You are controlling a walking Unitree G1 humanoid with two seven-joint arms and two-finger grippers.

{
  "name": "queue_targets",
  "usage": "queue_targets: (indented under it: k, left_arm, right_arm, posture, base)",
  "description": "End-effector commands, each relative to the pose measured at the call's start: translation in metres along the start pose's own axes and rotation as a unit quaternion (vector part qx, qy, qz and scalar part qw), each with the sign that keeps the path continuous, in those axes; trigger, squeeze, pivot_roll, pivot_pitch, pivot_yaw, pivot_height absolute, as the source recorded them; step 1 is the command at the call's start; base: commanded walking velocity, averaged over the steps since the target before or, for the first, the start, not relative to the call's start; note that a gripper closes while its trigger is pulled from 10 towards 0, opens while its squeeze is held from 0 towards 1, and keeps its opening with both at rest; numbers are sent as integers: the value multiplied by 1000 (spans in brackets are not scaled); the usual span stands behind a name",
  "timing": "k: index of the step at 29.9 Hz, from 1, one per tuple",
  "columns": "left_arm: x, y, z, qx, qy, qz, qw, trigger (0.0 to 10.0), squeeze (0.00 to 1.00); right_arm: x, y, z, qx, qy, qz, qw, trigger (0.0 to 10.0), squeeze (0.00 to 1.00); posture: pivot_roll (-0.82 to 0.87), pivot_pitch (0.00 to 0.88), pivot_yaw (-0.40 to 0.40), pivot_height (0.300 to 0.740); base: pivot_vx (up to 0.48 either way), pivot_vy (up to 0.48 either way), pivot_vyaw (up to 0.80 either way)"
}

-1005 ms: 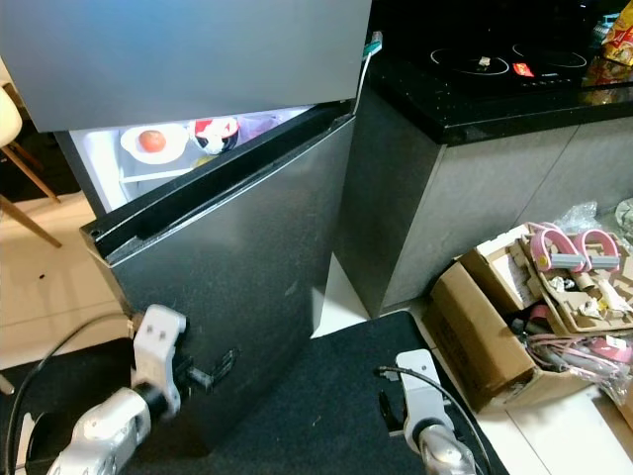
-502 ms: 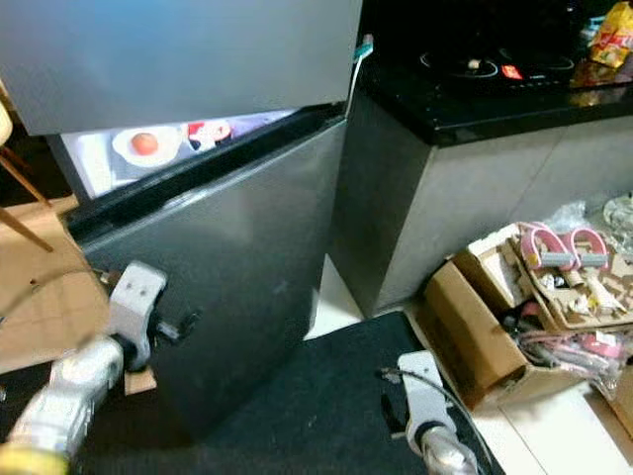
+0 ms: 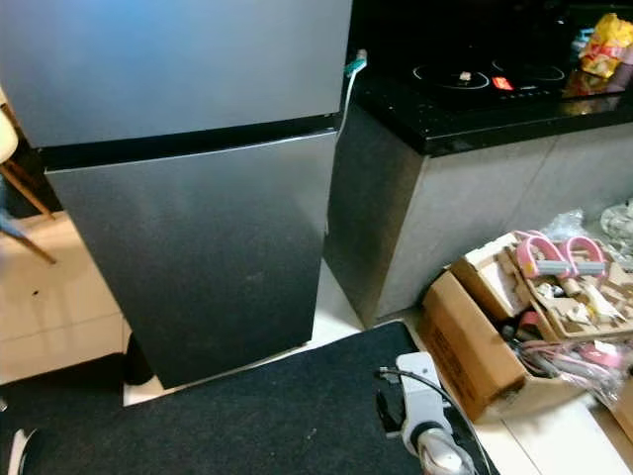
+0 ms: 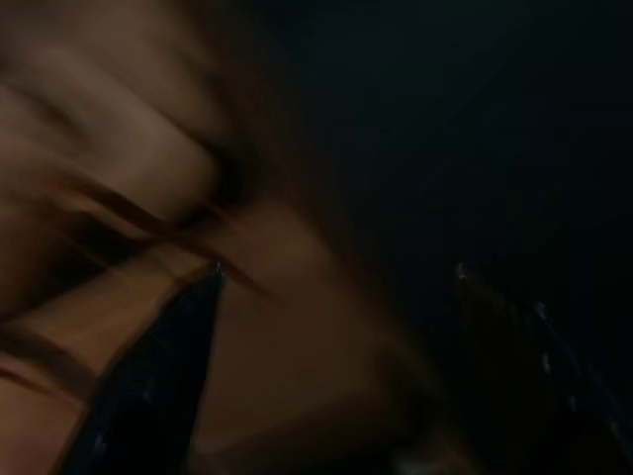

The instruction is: Restocking fridge

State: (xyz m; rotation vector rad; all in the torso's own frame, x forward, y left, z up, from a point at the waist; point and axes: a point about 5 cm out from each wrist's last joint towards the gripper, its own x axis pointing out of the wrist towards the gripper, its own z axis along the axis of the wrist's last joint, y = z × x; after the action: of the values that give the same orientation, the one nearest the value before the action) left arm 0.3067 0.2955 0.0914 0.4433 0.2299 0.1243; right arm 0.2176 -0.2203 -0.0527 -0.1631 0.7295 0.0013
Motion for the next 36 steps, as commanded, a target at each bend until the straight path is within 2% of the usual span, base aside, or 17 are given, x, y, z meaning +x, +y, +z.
queue_targets:
  k: [1, 2, 3, 4, 5, 7, 9, 10, 11, 12, 14, 19, 25, 26, 30, 33, 36]
  left_arm:
    - [1, -17, 4, 3, -20, -34, 999, 10000, 0]
    - [-5, -36, -12, 1, -4, -56, 998, 10000, 0]
    - [-5, -36, -12, 1, -4, -56, 998, 10000, 0]
    - [-12, -51, -25, 1, 10, -74, 997, 10000, 0]
    - [-12, -51, -25, 1, 10, -74, 997, 10000, 0]
    - [-37, -80, -63, -16, 63, -97, 993, 10000, 0]
    - [-37, -80, -63, -16, 63, -97, 993, 10000, 0]
    - [-47, -88, -77, -21, 84, -104, 991, 10000, 0]
    - [-66, -98, -100, -32, 124, -113, 985, 10000, 0]
    - [-66, -98, -100, -32, 124, -113, 985, 10000, 0]
    - [-79, -103, -111, -38, 144, -123, 981, 10000, 0]
    - [-97, -114, -123, -45, 164, -143, 975, 10000, 0]
    - [-108, -117, -136, -32, 188, -139, 972, 10000, 0]
    - [-114, -121, -141, -17, 200, -148, 968, 10000, 0]
    - [-117, -125, -146, -26, 216, -146, 965, 10000, 0]
    - [-113, -131, -140, -48, 209, -157, 964, 10000, 0]
    - [-107, -130, -133, -63, 196, -153, 967, 10000, 0]
  right_arm:
    - [-3, -8, -6, -8, 7, -8, 1000, 10000, 0]
    - [-3, -8, -7, -11, 8, -7, 1000, 10000, 0]
    - [-3, -8, -7, -11, 8, -7, 1000, 10000, 0]
    - [-4, -8, -8, -14, 10, -7, 1000, 10000, 0]
    - [-4, -8, -8, -14, 10, -7, 1000, 10000, 0]
    - [-5, -9, -13, -19, 17, -7, 1000, 10000, 0]
    - [-5, -9, -13, -19, 17, -7, 1000, 10000, 0]
    - [-6, -8, -15, -20, 20, -6, 1000, 10000, 0]
    - [-7, -4, -20, -23, 25, -2, 999, 10000, 0]
    - [-7, -4, -20, -23, 25, -2, 999, 10000, 0]
    - [-8, 0, -23, -24, 28, 0, 999, 10000, 0]
    - [-11, 6, -30, -24, 31, 6, 999, 10000, 0]
    - [-13, 9, -36, -16, 36, 6, 999, 10000, 0]
    - [-14, 7, -40, 15, 44, -5, 999, 10000, 0]
    - [-18, 3, -49, 39, 59, -25, 997, 10000, 0]
    - [-22, -1, -56, 120, 54, -44, 990, 10000, 0]
    - [-23, -1, -57, 151, 47, -47, 986, 10000, 0]
  posture:
    - [-40, 1, -86, 740]
    - [-39, 0, -85, 740]
    - [-39, 0, -85, 740]
    - [-41, 0, -84, 740]
    - [-41, 0, -84, 740]
    - [-38, 0, -82, 740]
    - [-38, 0, -82, 740]
    - [-37, 0, -80, 740]
    - [-39, 0, -74, 740]
    - [-39, 0, -74, 740]
    - [-38, 0, -71, 740]
    - [-38, 0, -67, 740]
    - [-34, 2, -66, 740]
    - [-31, 5, -66, 740]
    - [-37, 6, -58, 740]
    - [-35, 9, -54, 740]
    - [-35, 11, -51, 740]
  base:
    - [0, 0, 0]
    - [0, 0, 0]
    - [0, 0, 0]
    - [0, 0, 0]
    - [0, 0, 0]
    - [0, 0, 0]
    - [0, 0, 0]
    - [0, 0, 0]
    - [0, 0, 0]
    - [0, 0, 0]
    - [0, 0, 0]
    - [0, 0, 0]
    - [0, 0, 0]
    - [0, 0, 0]
    - [0, 0, 0]
    - [0, 0, 0]
    - [0, 0, 0]
